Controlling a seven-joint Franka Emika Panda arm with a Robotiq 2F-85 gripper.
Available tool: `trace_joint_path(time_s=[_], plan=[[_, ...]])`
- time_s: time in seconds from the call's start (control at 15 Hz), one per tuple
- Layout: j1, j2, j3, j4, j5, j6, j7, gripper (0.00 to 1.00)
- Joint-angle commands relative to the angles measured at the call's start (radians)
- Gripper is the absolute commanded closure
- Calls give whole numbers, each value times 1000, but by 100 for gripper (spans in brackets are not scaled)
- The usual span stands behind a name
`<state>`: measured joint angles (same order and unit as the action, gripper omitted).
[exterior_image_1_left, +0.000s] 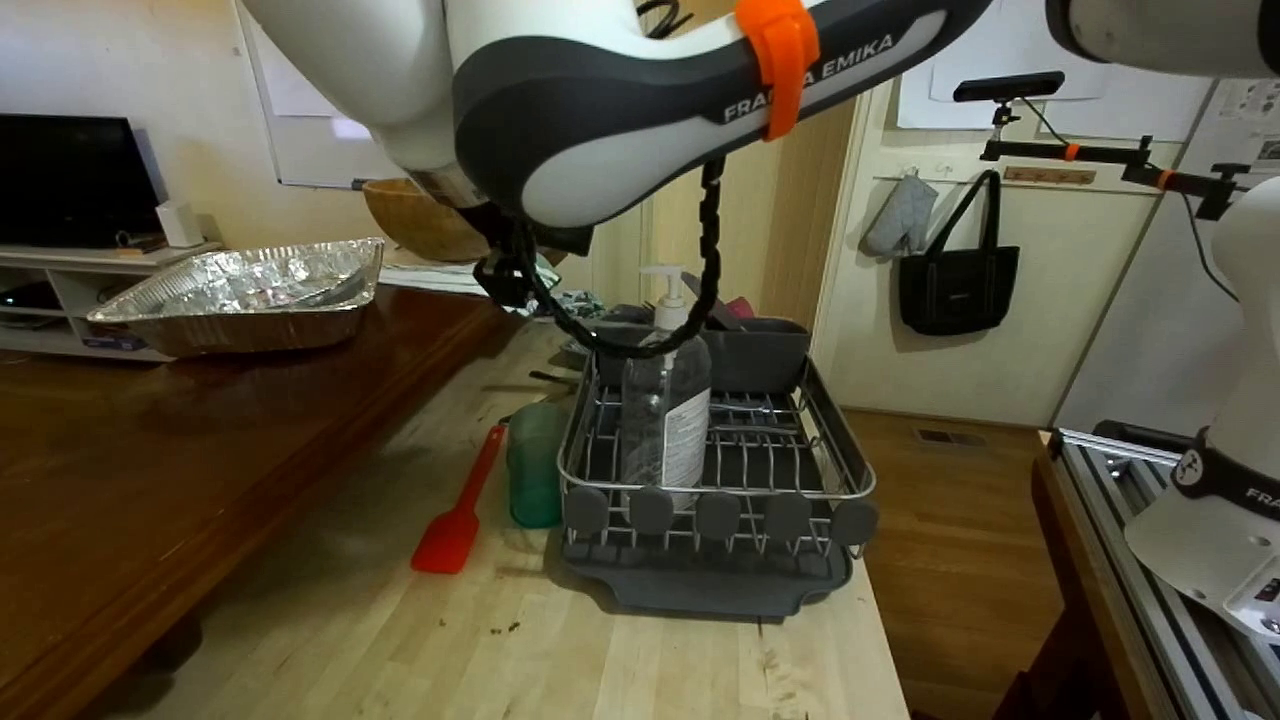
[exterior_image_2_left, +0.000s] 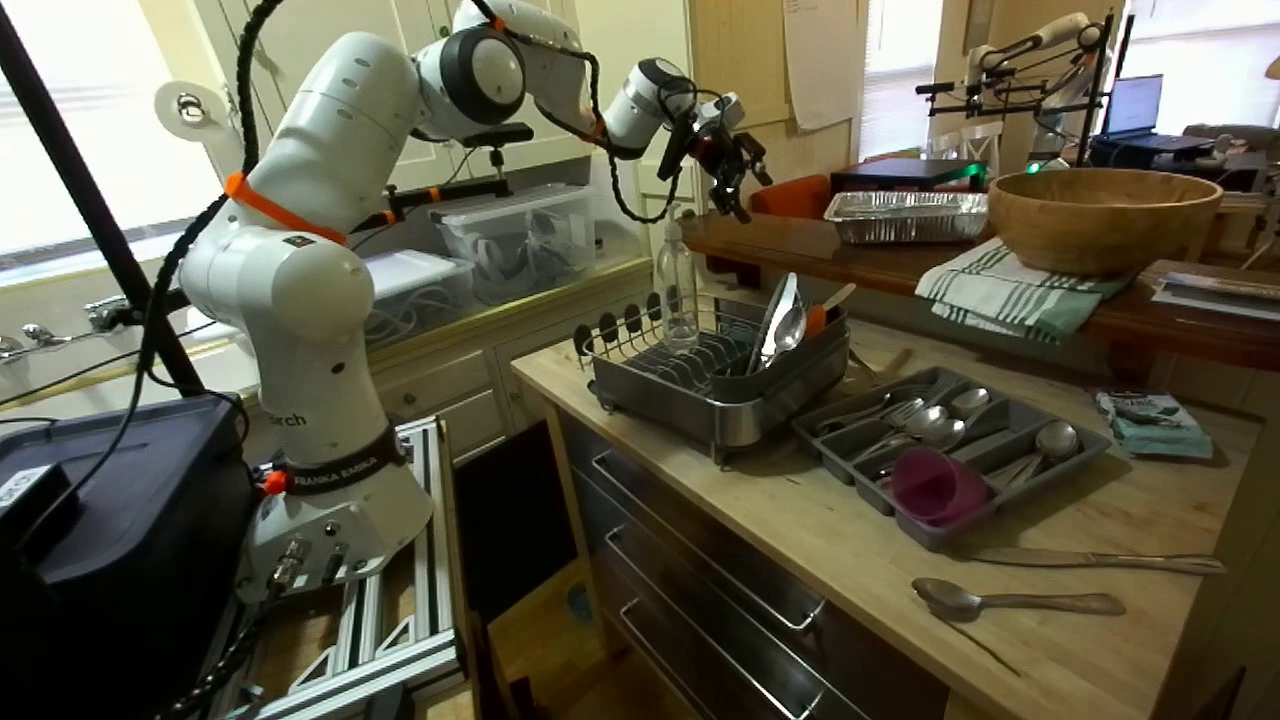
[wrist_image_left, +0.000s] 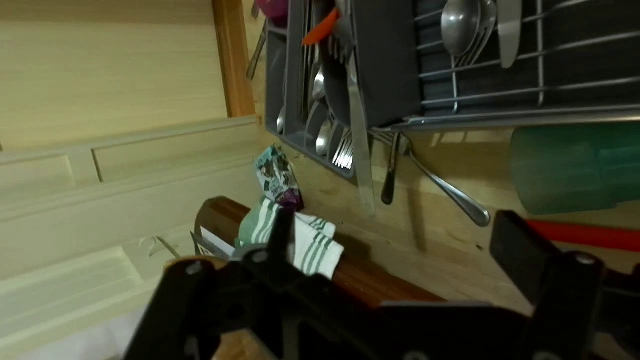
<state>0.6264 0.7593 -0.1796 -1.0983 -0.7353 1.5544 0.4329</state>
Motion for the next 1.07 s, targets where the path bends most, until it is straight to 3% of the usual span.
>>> trace_joint_path(time_s=[0.0,0.33,0.4,0.67,0.73,1.0], plan=[[60,-137,-14,-243,19,-50,269,0],[105,-295,-8,-477,81,-210,571,0],[51,-335,75,-516,66,-273,643,0],[-5,-485,170,-656,167,-508,839,0],[-28,-371,201,-526,98,-484,761,0],[-67,-395,254,-538,96,-499,772,0]])
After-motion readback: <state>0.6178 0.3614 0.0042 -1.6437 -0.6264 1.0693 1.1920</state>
